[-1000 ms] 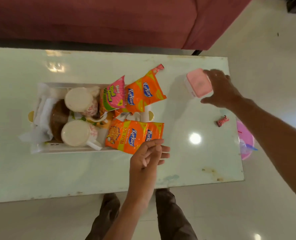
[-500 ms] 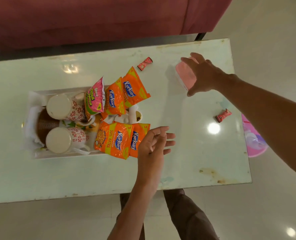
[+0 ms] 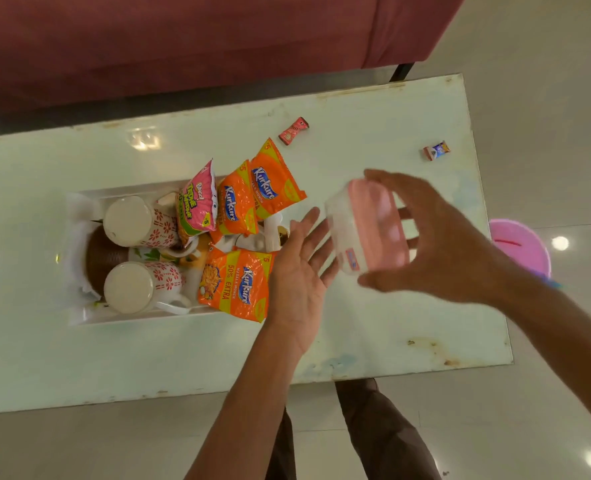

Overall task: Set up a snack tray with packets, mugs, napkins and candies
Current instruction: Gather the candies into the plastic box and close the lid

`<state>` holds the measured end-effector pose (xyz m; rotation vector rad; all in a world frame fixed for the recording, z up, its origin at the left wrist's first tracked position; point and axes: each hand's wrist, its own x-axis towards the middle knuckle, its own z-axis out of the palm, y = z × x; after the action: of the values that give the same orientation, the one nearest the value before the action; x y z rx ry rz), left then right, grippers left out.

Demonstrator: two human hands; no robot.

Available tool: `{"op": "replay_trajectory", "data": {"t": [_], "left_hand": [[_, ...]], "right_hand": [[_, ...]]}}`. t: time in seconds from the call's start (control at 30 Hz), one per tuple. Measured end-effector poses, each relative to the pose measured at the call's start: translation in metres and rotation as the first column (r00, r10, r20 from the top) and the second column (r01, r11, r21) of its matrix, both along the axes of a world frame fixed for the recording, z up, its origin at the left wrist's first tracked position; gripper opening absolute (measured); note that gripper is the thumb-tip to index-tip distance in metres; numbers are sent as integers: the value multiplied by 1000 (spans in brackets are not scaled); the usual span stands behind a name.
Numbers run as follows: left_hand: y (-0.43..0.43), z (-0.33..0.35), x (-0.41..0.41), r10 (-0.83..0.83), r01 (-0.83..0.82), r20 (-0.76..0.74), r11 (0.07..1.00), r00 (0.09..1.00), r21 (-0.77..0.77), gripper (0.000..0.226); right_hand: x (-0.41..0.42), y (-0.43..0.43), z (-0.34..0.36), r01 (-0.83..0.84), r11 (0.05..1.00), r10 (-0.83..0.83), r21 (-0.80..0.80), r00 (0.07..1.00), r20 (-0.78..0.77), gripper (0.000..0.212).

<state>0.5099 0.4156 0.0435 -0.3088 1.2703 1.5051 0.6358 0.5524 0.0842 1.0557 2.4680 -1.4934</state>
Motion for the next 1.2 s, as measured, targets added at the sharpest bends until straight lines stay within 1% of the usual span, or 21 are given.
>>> {"op": "replay_trajectory", "data": {"t": [0.03, 0.1, 0.17, 0.27, 0.37, 0.43, 0.5, 0.53, 0.6, 0.67, 0.73, 0.8, 0.87, 0.93, 0.97, 1.0, 1.07, 1.13, 1.2], "left_hand": [[0, 1, 0, -50, 50, 10, 999, 999, -1, 48], [-2, 0, 0, -138, 138, 13, 989, 990, 49, 50], [-4, -1, 0, -191, 193, -38, 979, 981, 59, 49], [-8, -5, -1, -219, 223, -137, 975, 966, 19, 48], [-15, -11, -3, -258, 274, -211, 961, 943, 46, 40], [-17, -11, -3, -261, 277, -256, 960, 931, 29, 36], [-18, -11, 0, -266, 278, -266, 961, 927, 7, 49], [-18, -11, 1, -269, 280, -253, 960, 929, 5, 52], [-20, -14, 1, -280, 293, -197, 955, 940, 40, 43], [-22, -15, -3, -285, 292, -86, 952, 955, 89, 47], [-24, -19, -5, -247, 240, 30, 960, 969, 147, 56], [-27, -19, -7, -205, 173, 139, 963, 969, 209, 61], [-28, -17, -8, -188, 138, 203, 962, 961, 234, 61], [-30, -14, -8, -184, 119, 239, 957, 953, 263, 62], [-30, -13, -9, -181, 111, 250, 956, 951, 273, 62], [-31, -13, -9, -175, 101, 257, 955, 950, 278, 61], [-33, -15, -10, -155, 82, 266, 961, 951, 266, 57], [-36, -20, -10, -137, 71, 275, 968, 952, 240, 58], [-39, -25, -10, -132, 67, 274, 970, 952, 233, 57]], "right_hand": [[2, -13, 2, -29, 1000, 29, -3, 1000, -9, 121], [2, -32, 2, -55, 998, 55, -2, 998, -12, 119], [1, -42, 2, -51, 999, 51, 16, 999, -10, 119], [-1, -44, 4, -22, 1000, 22, -4, 1000, -3, 116], [1, -44, 6, 9, 997, -9, -77, 1000, -3, 114], [3, -45, 6, 34, 990, -33, -133, 999, 7, 115], [5, -44, 6, 46, 982, -43, -185, 999, 19, 116], [7, -43, 6, 53, 974, -49, -221, 999, 23, 115], [10, -41, 7, 83, 934, -85, -347, 996, 9, 113], [13, -38, 9, 72, 884, -98, -463, 995, -33, 112], [17, -34, 10, 54, 847, -125, -529, 987, -99, 111], [23, -27, 9, 119, 833, -241, -541, 957, -161, 111], [32, -18, 0, 247, 853, -358, -459, 918, -171, 112], [39, -11, -17, 347, 902, -380, -257, 921, -91, 116], [43, -9, -29, 359, 925, -364, -126, 931, -22, 119], [45, -8, -44, 334, 942, -334, 6, 941, 55, 122], [43, -11, -72, 189, 961, -231, 203, 950, 211, 126], [38, -16, -95, 48, 960, -132, 274, 946, 296, 127], [35, -17, -113, -36, 951, -71, 307, 940, 332, 127]]}}
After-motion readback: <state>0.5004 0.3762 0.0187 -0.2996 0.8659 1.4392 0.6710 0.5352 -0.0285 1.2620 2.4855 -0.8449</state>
